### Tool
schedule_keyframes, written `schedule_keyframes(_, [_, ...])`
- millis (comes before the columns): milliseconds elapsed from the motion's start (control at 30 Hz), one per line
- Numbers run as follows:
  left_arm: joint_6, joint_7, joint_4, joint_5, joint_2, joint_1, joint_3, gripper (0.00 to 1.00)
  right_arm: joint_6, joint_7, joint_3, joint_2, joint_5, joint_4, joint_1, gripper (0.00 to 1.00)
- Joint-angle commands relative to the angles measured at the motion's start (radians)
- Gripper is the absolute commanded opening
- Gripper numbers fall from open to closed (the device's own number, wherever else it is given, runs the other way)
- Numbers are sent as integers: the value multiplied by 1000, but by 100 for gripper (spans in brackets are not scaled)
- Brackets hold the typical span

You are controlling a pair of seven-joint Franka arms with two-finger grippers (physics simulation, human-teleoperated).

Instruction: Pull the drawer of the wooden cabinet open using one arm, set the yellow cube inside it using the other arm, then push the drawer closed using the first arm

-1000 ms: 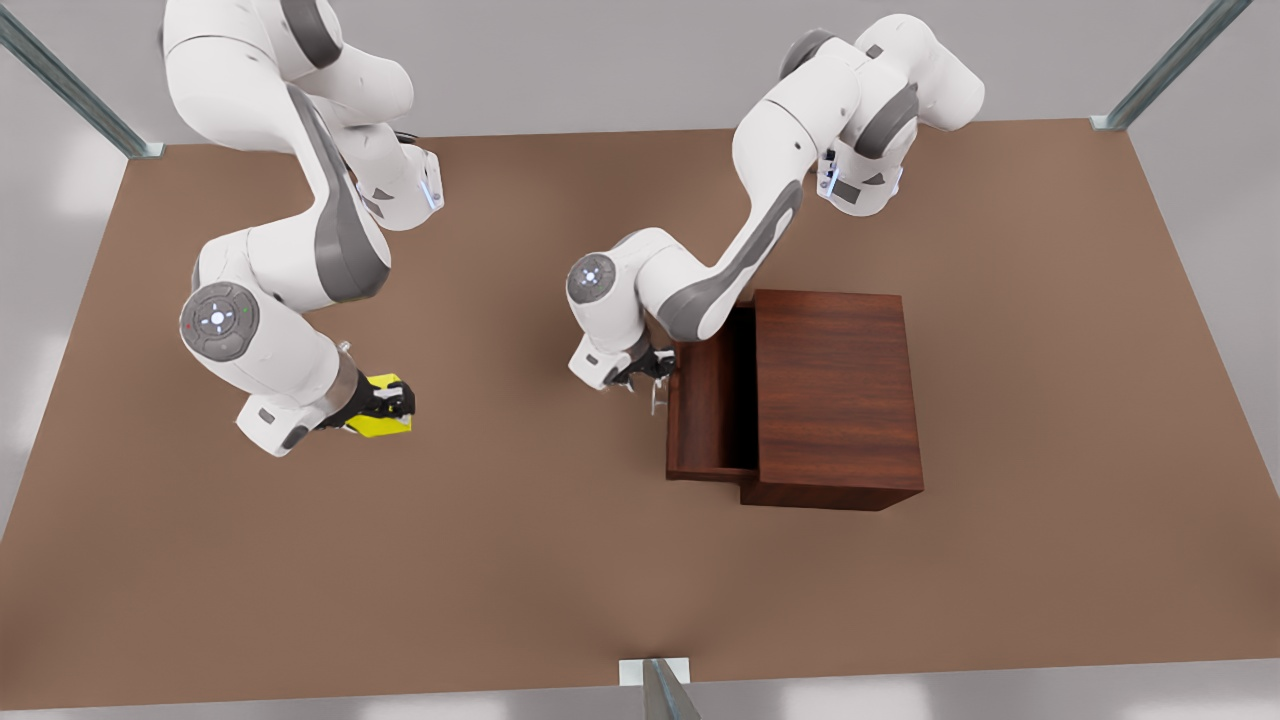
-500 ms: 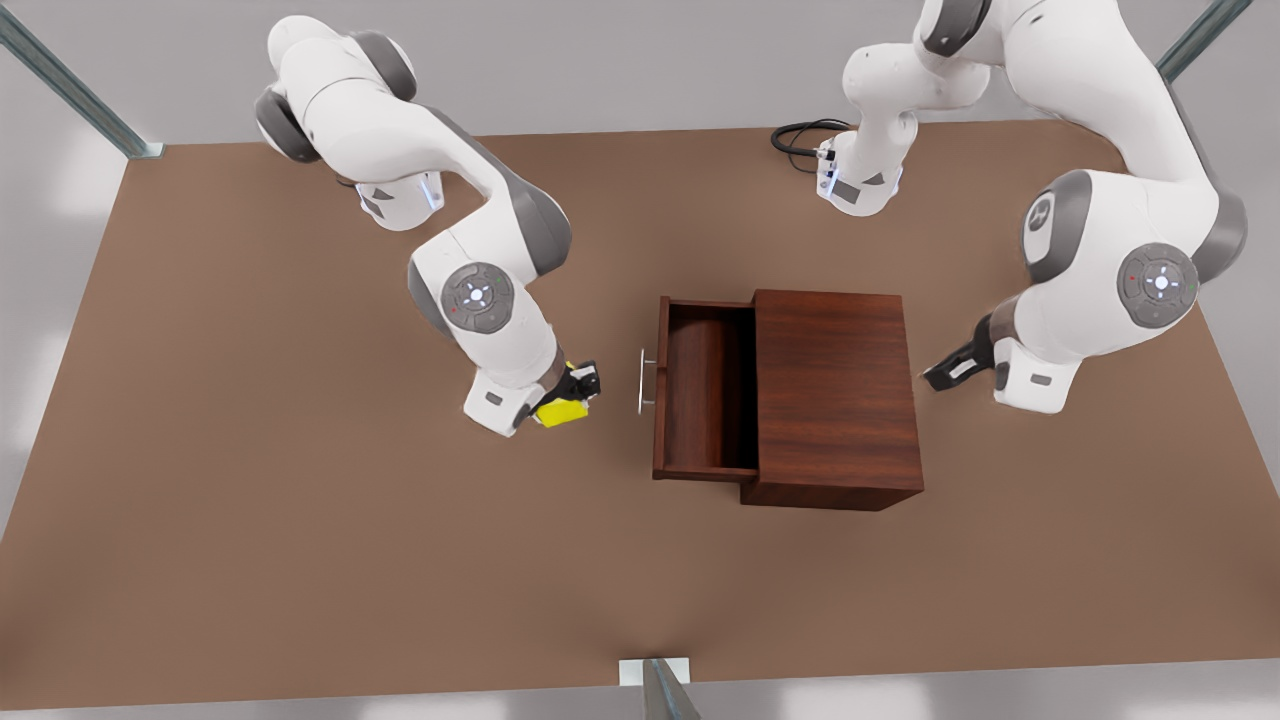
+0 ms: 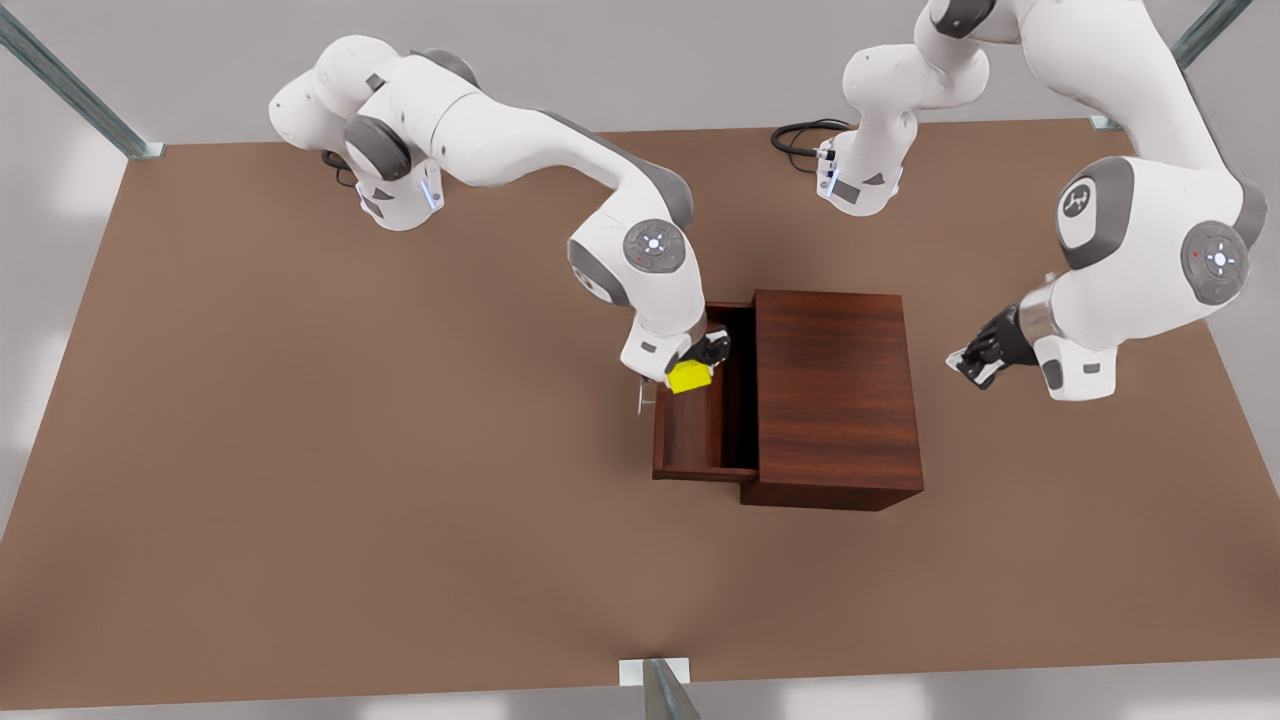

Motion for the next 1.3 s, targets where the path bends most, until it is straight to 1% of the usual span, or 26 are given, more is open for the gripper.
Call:
schedule_keyframes(0, [29,-768,1,-36,3,-21,0,21,71,280,1,8,-19,1,5,46])
schedule_keyframes(33, [30,-808,1,-37,8,-37,-1,21,80,280,1,8,-19,1,5,72])
schedule_keyframes(67, [47,-854,1,-37,19,-62,-1,21,80,288,-1,8,-19,1,7,84])
schedule_keyframes(100, [66,-900,1,-40,19,-65,-1,21,80,288,-4,6,-19,1,7,92])
schedule_keyframes(167, [81,-952,1,-56,26,-85,-1,21,65,288,-10,-2,-19,-1,5,100])
schedule_keyframes(267, [104,-1027,1,-57,37,-123,-1,21,27,274,-9,-15,-19,-7,-7,100])
schedule_keyframes(300, [110,-1078,1,-57,40,-143,-1,21,23,246,-10,-28,-22,-9,-42,100])
schedule_keyframes(333, [145,-1138,1,-83,40,-169,-1,21,-25,208,-4,-81,-65,-12,-85,100])
schedule_keyframes(367, [182,-1225,1,-85,51,-206,-1,21,-114,105,4,-158,-64,-21,-174,100])
schedule_keyframes(400, [239,-1314,1,-92,68,-264,-1,21,-223,-48,5,-278,-61,-77,-271,100])
schedule_keyframes(467, [352,-1468,1,-95,103,-359,-1,21,-314,-151,5,-442,-59,-202,-407,100])
schedule_keyframes(533, [475,-1584,4,-86,157,-464,0,21,-325,-280,14,-621,-10,-393,-570,100])
schedule_keyframes(567, [518,-1630,8,-82,183,-502,2,21,-325,-429,41,-732,33,-539,-711,100])
schedule_keyframes(600, [582,-1670,8,-53,218,-539,3,21,-317,-499,13,-807,34,-664,-739,100])
schedule_keyframes(633, [627,-1716,8,1,252,-573,3,21,-314,-545,-2,-801,33,-677,-740,100])
schedule_keyframes(733, [650,-1730,8,112,336,-631,2,21,-316,-550,-9,-790,28,-677,-736,100])
schedule_keyframes(867, [682,-1728,8,151,401,-669,2,21,-280,-548,7,-737,33,-668,-720,100])
schedule_keyframes(900, [685,-1728,8,152,402,-671,2,21,-220,-548,25,-713,25,-639,-720,100])
schedule_keyframes(933, [701,-1730,8,150,408,-683,2,21,-231,-552,22,-718,25,-599,-730,100])
schedule_keyframes(967, [711,-1732,8,152,416,-688,2,21,-251,-591,22,-720,25,-596,-731,100])
schedule_keyframes(1000, [718,-1732,8,152,427,-695,2,21,-250,-787,22,-712,8,-593,-736,100])
schedule_keyframes(1033, [719,-1730,8,153,437,-706,2,21,-247,-1040,-10,-666,-13,-553,-746,100])
schedule_keyframes(1067, [719,-1730,8,164,444,-711,2,21,-247,-1038,-21,-651,-18,-487,-759,100])
schedule_keyframes(1100, [721,-1730,8,164,450,-715,2,21,-254,-1033,-22,-618,-19,-476,-763,100])
schedule_keyframes(1167, [721,-1719,8,165,465,-728,2,21,-243,-1035,-21,-585,-22,-476,-789,100])
schedule_keyframes(1267, [719,-1702,7,179,467,-725,2,21,-256,-1029,-13,-585,-16,-484,-805,100])
